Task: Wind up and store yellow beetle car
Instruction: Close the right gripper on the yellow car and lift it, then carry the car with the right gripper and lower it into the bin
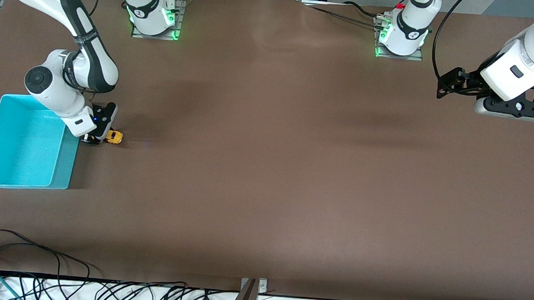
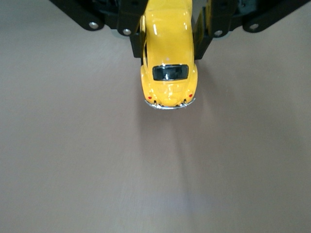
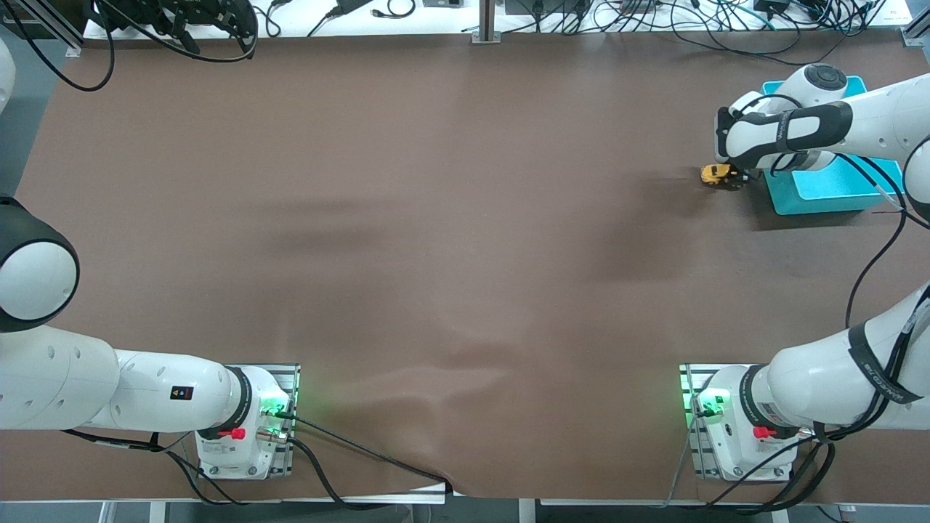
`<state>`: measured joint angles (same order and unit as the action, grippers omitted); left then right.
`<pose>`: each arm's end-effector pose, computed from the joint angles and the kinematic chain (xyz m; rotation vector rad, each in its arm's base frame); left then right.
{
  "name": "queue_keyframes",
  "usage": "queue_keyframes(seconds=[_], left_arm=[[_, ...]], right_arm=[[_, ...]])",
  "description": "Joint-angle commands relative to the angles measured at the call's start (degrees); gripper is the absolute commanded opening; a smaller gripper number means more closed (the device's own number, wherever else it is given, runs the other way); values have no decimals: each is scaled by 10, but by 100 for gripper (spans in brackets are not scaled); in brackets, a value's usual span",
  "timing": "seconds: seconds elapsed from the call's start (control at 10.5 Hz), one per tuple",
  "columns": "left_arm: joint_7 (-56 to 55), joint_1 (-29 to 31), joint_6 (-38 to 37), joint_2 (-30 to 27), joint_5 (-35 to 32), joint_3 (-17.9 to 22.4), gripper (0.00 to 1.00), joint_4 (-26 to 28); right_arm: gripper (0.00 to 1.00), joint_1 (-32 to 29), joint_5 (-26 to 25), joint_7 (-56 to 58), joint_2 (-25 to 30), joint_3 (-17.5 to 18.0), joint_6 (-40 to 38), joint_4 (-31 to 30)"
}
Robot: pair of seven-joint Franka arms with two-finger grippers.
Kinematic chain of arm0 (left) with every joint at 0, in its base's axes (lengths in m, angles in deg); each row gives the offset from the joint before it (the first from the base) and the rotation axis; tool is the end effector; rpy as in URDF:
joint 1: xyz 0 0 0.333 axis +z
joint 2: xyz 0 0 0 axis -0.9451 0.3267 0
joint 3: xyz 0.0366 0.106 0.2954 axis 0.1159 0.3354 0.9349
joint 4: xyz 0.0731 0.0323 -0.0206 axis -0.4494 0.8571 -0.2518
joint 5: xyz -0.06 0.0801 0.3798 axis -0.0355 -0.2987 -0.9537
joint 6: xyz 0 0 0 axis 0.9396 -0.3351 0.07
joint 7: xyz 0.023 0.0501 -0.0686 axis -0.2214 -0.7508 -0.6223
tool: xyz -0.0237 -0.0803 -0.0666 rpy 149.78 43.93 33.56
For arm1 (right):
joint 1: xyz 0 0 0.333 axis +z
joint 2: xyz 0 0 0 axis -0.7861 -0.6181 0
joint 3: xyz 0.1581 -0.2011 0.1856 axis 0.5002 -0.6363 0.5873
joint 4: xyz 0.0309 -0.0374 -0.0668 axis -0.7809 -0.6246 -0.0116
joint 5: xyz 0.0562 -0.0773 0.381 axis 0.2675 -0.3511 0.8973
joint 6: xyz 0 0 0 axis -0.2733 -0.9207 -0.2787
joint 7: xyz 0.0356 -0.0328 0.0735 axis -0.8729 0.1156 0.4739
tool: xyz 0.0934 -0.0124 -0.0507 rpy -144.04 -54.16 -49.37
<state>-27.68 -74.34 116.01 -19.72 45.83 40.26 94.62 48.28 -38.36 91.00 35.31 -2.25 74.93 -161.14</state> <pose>0.5372 -0.0834 0.6074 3.1043 -0.0891 -0.2466 0.5264 -0.0456 0.2052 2.3199 2.0245 0.0647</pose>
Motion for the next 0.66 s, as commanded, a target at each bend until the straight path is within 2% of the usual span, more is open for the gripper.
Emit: queue_keyframes(seconds=[0.0, 0.28, 0.47, 0.57], left_arm=[[8, -5, -35, -1, -22, -5, 100, -14], [14, -5, -79, -16, -23, -3, 100, -15], [16, -3, -98, -15, -16, -38, 100, -8], [17, -1, -100, -16, -11, -40, 100, -11]], right_arm=[[0, -10, -4, 30, 46, 12, -35, -2], [0, -10, -5, 64, 97, 16, -137, 23], [0, -10, -4, 90, 126, 15, -197, 29], [0, -12, -4, 118, 141, 14, -225, 31]])
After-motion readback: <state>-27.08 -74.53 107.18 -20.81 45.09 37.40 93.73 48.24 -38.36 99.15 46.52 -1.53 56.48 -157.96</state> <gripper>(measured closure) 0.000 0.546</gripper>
